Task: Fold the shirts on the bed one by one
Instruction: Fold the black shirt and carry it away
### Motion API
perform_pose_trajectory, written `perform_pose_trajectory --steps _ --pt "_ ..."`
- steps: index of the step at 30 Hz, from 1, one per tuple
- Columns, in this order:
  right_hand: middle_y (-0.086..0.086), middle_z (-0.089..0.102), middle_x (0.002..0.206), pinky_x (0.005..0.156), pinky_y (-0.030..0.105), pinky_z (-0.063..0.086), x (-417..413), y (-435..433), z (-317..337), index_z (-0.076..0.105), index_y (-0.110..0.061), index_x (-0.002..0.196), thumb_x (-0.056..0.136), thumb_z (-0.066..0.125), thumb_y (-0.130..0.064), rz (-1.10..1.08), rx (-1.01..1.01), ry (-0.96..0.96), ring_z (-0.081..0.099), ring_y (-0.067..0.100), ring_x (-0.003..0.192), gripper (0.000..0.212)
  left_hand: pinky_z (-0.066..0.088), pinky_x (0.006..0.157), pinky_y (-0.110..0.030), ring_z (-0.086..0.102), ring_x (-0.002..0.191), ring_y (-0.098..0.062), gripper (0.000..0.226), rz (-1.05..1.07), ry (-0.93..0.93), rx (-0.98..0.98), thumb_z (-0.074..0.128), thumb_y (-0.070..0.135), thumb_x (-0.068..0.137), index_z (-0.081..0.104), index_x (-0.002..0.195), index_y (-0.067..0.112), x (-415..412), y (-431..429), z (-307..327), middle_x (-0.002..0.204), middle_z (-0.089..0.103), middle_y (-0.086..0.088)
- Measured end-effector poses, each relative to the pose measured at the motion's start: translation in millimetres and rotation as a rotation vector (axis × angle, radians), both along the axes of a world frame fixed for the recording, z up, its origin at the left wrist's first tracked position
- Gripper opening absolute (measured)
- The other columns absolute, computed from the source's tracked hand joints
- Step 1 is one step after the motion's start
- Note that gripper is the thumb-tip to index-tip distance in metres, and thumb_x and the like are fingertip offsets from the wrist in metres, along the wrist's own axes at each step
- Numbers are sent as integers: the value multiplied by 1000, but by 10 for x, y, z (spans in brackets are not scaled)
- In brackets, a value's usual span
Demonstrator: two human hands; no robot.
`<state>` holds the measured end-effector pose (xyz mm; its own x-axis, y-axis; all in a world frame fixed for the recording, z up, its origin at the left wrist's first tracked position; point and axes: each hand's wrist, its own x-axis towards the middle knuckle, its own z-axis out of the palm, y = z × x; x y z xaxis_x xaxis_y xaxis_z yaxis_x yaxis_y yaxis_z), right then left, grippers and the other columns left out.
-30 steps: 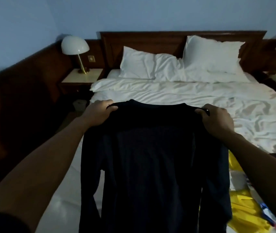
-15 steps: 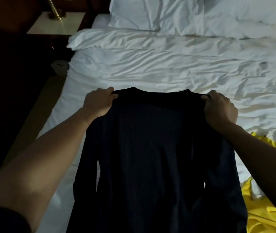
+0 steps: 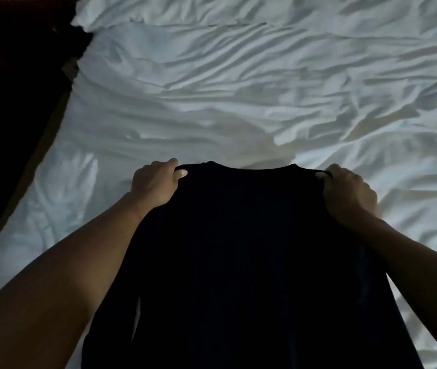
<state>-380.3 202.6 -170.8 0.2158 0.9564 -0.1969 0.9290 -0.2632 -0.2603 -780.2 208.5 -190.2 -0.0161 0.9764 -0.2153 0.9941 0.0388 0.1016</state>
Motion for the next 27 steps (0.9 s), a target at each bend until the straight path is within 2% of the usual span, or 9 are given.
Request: perform_pose_trajectory --steps 6,8,11,14,17,19,21,24,27 --pt "13 66 105 74 40 39 -7 97 -381 61 -17 107 106 46 -47 8 -16 36 61 39 93 33 35 65 -39 50 72 -36 40 36 29 8 41 47 110 54 101 10 53 43 -332 86 63 -14" --pt "11 68 102 75 40 41 13 70 -431 63 -20 106 102 52 -54 -49 -21 113 63 39 95 36 39 67 -42 56 83 -40 39 55 73 103 47 45 108 56 108 7 129 -5 -387 96 63 -18" --pt "1 67 97 78 40 45 106 -40 -437 65 -22 101 98 52 -64 -164 -55 283 63 32 97 44 45 81 -54 54 109 -45 35 29 167 317 58 36 102 60 118 5 482 -173 -398 117 57 -23" --pt "1 68 95 83 40 47 274 -249 -391 66 -18 97 99 52 -64 -270 -73 452 62 28 95 48 47 89 -53 56 112 -45 22 -70 -78 434 64 23 92 66 111 11 1226 -469 -438 121 59 -21" --pt "2 71 83 74 36 49 490 -564 -303 71 -12 88 97 61 -58 -365 -150 686 66 24 82 48 49 99 -54 57 120 -45 30 -282 -351 320 55 21 94 68 119 12 2180 -848 -572 129 61 -21" --pt "5 75 82 75 36 54 628 -778 -235 75 -8 92 94 69 -50 -429 -258 858 71 24 79 43 40 113 -56 48 137 -42 44 -340 -463 183 40 28 99 64 134 14 2696 -953 -645 145 55 -19" --pt "10 79 94 85 40 58 765 -979 -190 77 -9 105 92 75 -39 -441 -355 958 77 29 88 33 20 125 -57 31 152 -37 54 -303 -527 58 29 35 102 59 144 17 2997 -907 -698 160 44 -15" --pt "15 79 97 86 43 59 991 -1237 -162 77 -6 109 89 78 -30 -446 -425 988 77 34 90 31 -4 129 -51 8 161 -29 62 -295 -519 -25 20 44 103 44 157 25 3128 -817 -835 171 24 -7" --pt "15 79 97 91 50 60 1165 -1494 -169 78 -8 107 90 78 -25 -466 -421 995 77 34 90 25 -11 128 -50 -5 161 -27 64 -391 -383 -18 16 51 105 24 165 30 3096 -811 -988 175 7 -6"
